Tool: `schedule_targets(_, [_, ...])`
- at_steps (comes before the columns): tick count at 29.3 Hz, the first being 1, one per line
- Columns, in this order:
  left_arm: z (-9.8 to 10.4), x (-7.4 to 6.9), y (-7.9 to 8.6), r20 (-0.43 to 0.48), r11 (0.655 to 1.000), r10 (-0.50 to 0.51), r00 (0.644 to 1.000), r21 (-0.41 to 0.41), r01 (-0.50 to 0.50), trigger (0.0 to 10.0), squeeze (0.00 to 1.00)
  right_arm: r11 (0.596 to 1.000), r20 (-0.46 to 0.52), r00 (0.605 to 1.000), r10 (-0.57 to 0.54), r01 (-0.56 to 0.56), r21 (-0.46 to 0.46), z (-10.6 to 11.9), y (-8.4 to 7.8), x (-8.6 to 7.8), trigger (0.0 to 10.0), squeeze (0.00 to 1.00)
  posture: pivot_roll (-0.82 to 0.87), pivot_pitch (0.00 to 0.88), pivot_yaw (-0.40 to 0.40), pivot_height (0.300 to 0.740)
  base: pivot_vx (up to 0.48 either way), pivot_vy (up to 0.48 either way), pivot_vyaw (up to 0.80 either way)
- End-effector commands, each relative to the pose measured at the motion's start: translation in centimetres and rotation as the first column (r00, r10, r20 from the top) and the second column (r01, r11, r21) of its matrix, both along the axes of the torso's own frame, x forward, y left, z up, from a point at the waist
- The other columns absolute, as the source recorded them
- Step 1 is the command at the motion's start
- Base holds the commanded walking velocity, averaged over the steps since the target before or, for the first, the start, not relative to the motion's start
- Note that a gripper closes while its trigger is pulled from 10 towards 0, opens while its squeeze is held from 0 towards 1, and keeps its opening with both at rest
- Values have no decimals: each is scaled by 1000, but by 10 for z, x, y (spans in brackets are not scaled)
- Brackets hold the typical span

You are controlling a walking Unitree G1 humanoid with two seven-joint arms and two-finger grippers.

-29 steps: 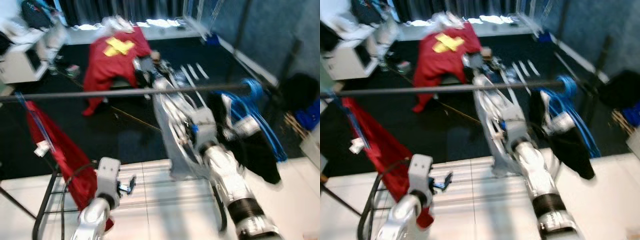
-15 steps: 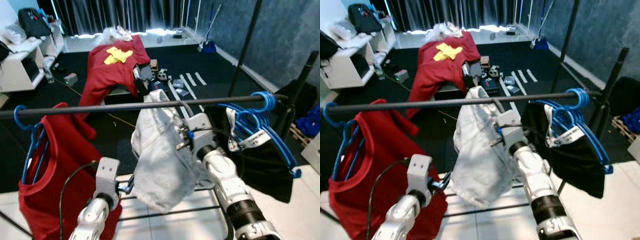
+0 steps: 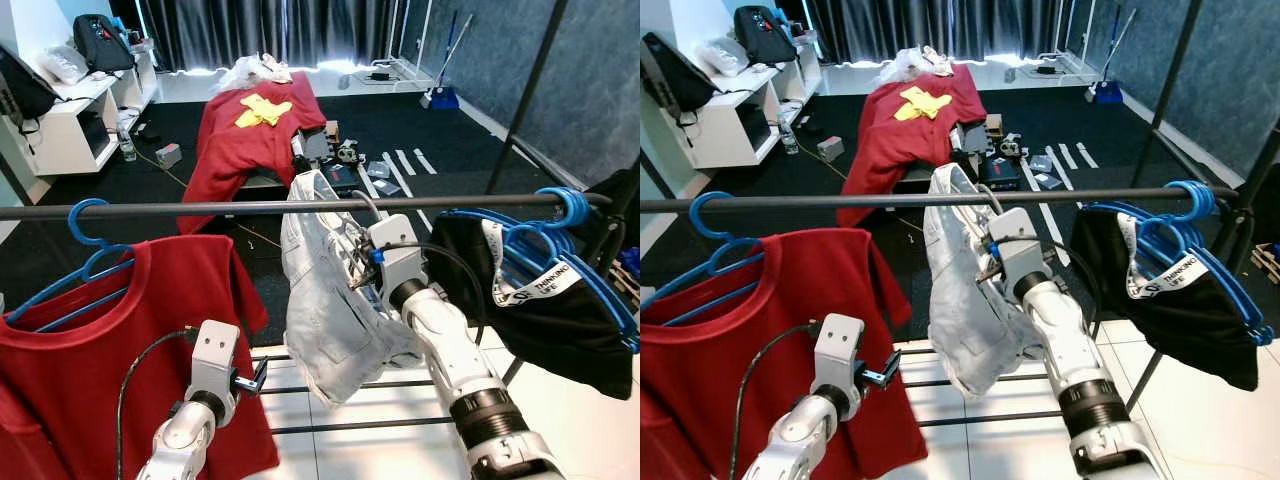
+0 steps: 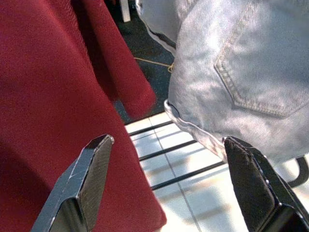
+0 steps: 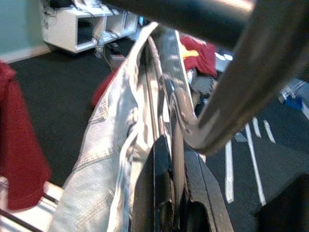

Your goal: Hang hanger

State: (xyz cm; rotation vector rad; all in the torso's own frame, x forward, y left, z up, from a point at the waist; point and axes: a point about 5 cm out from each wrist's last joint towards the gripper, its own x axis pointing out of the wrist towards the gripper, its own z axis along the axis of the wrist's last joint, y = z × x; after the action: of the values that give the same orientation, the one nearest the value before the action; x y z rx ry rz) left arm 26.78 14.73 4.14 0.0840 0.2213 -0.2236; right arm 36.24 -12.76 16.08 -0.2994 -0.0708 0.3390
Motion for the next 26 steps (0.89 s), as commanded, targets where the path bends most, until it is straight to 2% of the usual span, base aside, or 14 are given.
schedule_targets(1, [0, -2, 3, -7, 1000, -13, 1000, 26, 13, 10000, 0, 1000, 9, 1000, -22, 22, 22, 10, -4, 7, 10000, 0, 108, 38, 7, 740, 0, 0, 0])
schedule_targets(6, [0, -3, 5, -6, 1000, -8, 1000, 24, 9, 10000, 0, 999, -29, 999, -21, 22, 26, 10, -7, 12, 10000, 0, 115, 41, 9, 740, 0, 0, 0])
schedule_targets(7, [0, -4, 8, -9, 999, -6, 1000, 31, 7, 10000, 0, 999, -69, 998, -11, 13, 31, 10, -8, 17, 10000, 0, 119, 41, 12, 740, 0, 0, 0])
schedule_targets(8, [0, -4, 8, -9, 999, -6, 1000, 31, 7, 10000, 0, 999, -69, 998, -11, 13, 31, 10, -8, 17, 10000, 0, 119, 41, 12, 740, 0, 0, 0])
schedule_targets(10, [0, -8, 16, -8, 999, -3, 1000, 38, 4, 10000, 0, 998, -155, 987, 35, -27, 56, 10, -9, 25, 10000, 0, 128, 42, 21, 740, 0, 0, 0])
schedule_targets(13, [6, -10, 19, 26, 999, -31, 999, 23, 30, 10000, 0, 995, -207, 978, 41, -22, 94, 11, -14, 31, 10000, 0, 131, 41, 19, 740, 0, 0, 0])
schedule_targets(22, [9, -14, 16, 52, 996, -82, 995, 23, 81, 10000, 0, 997, -253, 967, -8, 28, 76, 11, -30, 37, 10000, 0, 128, 32, 22, 740, 0, 0, 0])
schedule_targets(26, [8, -13, 14, 47, 994, -101, 994, 36, 99, 10000, 0, 996, -250, 968, -22, 43, 79, 19, -38, 41, 10000, 0, 117, 25, 25, 740, 0, 0, 0])
